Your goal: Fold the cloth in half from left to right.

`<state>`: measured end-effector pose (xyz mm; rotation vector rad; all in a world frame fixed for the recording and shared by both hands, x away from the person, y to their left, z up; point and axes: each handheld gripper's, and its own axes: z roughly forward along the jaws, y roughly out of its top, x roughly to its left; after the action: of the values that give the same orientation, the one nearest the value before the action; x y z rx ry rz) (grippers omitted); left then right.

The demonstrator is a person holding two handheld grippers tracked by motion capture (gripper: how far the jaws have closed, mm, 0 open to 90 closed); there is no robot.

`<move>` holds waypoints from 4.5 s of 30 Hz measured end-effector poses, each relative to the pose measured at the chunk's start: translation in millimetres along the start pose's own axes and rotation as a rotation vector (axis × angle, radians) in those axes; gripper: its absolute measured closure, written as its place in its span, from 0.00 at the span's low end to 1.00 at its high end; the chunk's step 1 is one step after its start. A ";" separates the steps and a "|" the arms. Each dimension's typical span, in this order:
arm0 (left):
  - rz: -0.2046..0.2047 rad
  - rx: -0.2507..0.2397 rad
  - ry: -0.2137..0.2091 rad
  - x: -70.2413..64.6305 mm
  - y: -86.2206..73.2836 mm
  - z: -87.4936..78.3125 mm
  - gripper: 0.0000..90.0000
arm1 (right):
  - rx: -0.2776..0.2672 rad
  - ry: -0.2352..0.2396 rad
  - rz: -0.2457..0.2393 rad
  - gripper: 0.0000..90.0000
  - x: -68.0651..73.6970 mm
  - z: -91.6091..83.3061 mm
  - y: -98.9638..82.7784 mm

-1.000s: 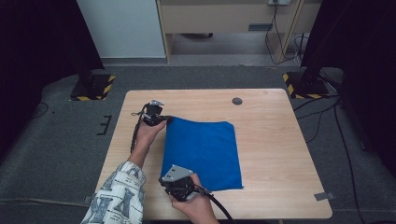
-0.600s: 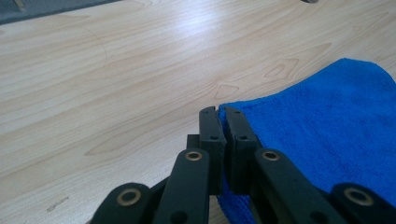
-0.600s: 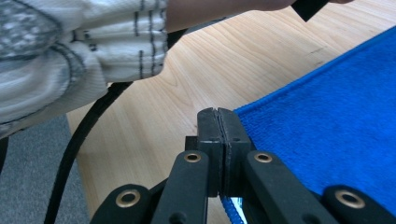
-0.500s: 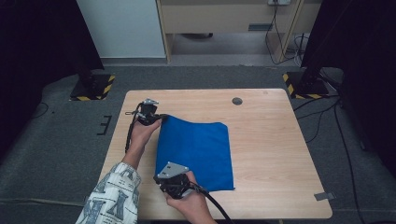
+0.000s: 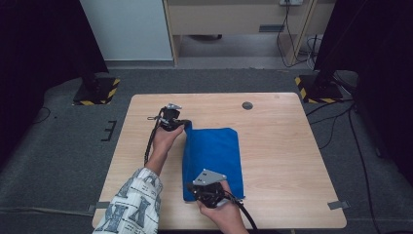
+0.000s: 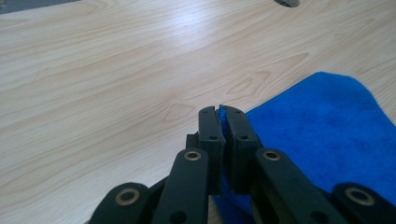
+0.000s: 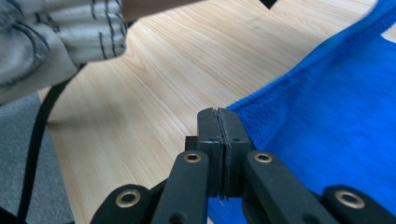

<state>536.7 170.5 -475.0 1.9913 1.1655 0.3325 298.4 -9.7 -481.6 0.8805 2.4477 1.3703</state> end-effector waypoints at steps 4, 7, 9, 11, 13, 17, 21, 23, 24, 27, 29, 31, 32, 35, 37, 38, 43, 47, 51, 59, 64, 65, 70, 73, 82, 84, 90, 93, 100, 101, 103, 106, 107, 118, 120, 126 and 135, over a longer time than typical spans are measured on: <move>0.015 -0.005 0.001 -11.8 7.8 8.8 0.96 | -0.002 -0.018 0.006 0.99 -9.8 -13.0 -5.7; 0.009 0.004 -0.018 -21.0 12.2 19.1 0.96 | -0.005 -0.033 0.012 0.99 -16.1 -24.3 -10.1; 0.015 0.003 -0.031 -29.2 15.2 23.7 0.96 | -0.005 -0.043 0.012 0.99 -21.2 -31.3 -14.0; 0.033 0.004 -0.037 -38.2 18.7 27.7 0.96 | -0.004 -0.050 0.018 0.99 -24.2 -35.4 -16.5; 0.044 0.006 -0.048 -47.2 22.2 32.8 0.96 | -0.003 -0.054 0.018 0.99 -26.5 -38.8 -18.6; 0.056 0.004 -0.054 -58.3 25.8 44.1 0.96 | 0.000 -0.069 0.021 0.99 -29.8 -46.2 -21.8; 0.038 0.003 -0.067 -62.8 25.5 52.5 0.96 | 0.009 -0.086 0.032 0.99 -36.8 -52.0 -28.8; 0.044 0.000 -0.073 -64.5 25.5 54.2 0.96 | 0.014 -0.091 0.040 0.99 -39.7 -53.4 -32.4; 0.044 -0.002 -0.078 -65.1 25.4 54.9 0.96 | 0.015 -0.091 0.044 0.99 -40.1 -53.8 -33.2; 0.039 -0.005 -0.092 -66.6 25.0 56.5 0.96 | 0.017 -0.090 0.042 0.99 -39.9 -54.4 -34.8; 0.042 -0.001 -0.092 -67.6 25.1 57.1 0.96 | 0.021 -0.087 0.034 0.99 -38.6 -54.8 -34.7; 0.034 0.002 -0.091 -68.5 25.3 57.9 0.96 | 0.019 -0.088 0.030 0.99 -37.2 -56.1 -34.0; 0.032 0.001 -0.095 -69.1 25.5 58.4 0.96 | 0.020 -0.089 0.031 0.99 -36.7 -57.0 -33.7; 0.037 0.004 -0.098 -72.9 25.6 60.7 0.96 | 0.020 -0.094 0.025 0.99 -37.7 -60.5 -34.3; 0.040 0.007 -0.099 -75.0 25.8 62.0 0.96 | 0.022 -0.098 0.027 0.99 -39.3 -61.9 -35.7; 0.040 0.006 -0.101 -76.1 26.2 62.5 0.96 | 0.023 -0.100 0.031 0.99 -39.9 -62.8 -36.5; 0.029 -0.006 -0.106 -81.6 29.5 65.1 0.96 | 0.025 -0.111 0.036 0.99 -43.4 -68.3 -40.8; 0.043 0.003 -0.111 -87.8 33.4 68.4 0.96 | 0.035 -0.120 0.042 0.99 -46.9 -70.5 -45.7; 0.049 0.006 -0.110 -91.4 36.3 70.1 0.96 | 0.041 -0.124 0.045 0.99 -49.3 -72.6 -50.3; 0.052 0.029 -0.118 -95.3 34.9 80.0 0.96 | 0.042 -0.117 0.051 0.99 -48.0 -73.0 -53.0; 0.058 0.042 -0.117 -97.6 32.1 86.8 0.96 | 0.049 -0.124 0.064 0.99 -53.1 -73.2 -55.8; 0.056 0.042 -0.116 -97.8 31.5 88.2 0.96 | 0.053 -0.126 0.065 0.99 -54.0 -73.5 -56.5; 0.048 0.038 -0.115 -98.3 31.1 90.6 0.96 | 0.058 -0.138 0.077 0.99 -58.3 -73.8 -59.0; 0.047 0.038 -0.114 -98.0 32.0 91.5 0.96 | 0.059 -0.136 0.073 0.99 -57.3 -72.8 -59.5; 0.035 0.026 -0.127 -98.4 31.9 93.0 0.79 | 0.074 -0.142 0.090 0.99 -60.7 -70.6 -64.2; 0.027 0.005 -0.127 -97.2 33.2 90.4 0.69 | 0.072 -0.147 0.098 0.98 -61.9 -71.0 -64.8; 0.013 -0.040 -0.142 -95.0 36.2 77.6 0.48 | 0.081 -0.155 0.106 0.95 -64.1 -73.1 -65.6; 0.023 -0.049 -0.140 -93.5 36.0 67.5 0.45 | 0.096 -0.158 0.115 0.87 -64.8 -73.5 -67.8; 0.050 -0.084 -0.157 -82.5 32.3 42.3 0.38 | 0.148 -0.211 0.144 0.55 -70.9 -77.2 -76.0; 0.052 -0.087 -0.164 -80.9 31.1 39.6 0.36 | 0.157 -0.223 0.143 0.51 -72.3 -78.7 -77.4; 0.057 -0.094 -0.164 -78.8 28.4 34.7 0.32 | 0.160 -0.232 0.151 0.42 -74.8 -81.6 -80.3; 0.064 -0.098 -0.166 -76.0 24.8 28.4 0.28 | 0.157 -0.239 0.158 0.32 -76.9 -84.2 -82.3; 0.065 -0.097 -0.168 -75.0 23.7 26.6 0.26 | 0.156 -0.243 0.155 0.30 -77.4 -84.8 -82.4; 0.088 -0.065 -0.146 -67.3 6.1 11.3 0.16 | 0.092 -0.257 0.139 0.12 -91.7 -86.1 -76.8; 0.092 -0.059 -0.136 -65.9 3.6 9.7 0.13 | 0.085 -0.255 0.136 0.11 -97.0 -86.3 -74.9; 0.082 -0.043 -0.087 -64.0 -2.7 8.8 0.06 | 0.057 -0.252 0.100 0.11 -111.9 -81.9 -65.4; 0.100 0.000 -0.056 -63.4 -16.4 6.0 0.06 | 0.059 -0.239 0.089 0.14 -144.8 -56.8 -37.8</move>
<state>495.5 119.6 -481.1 2.0502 1.0338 0.3257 374.3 -149.7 -497.6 1.1091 2.3017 1.1498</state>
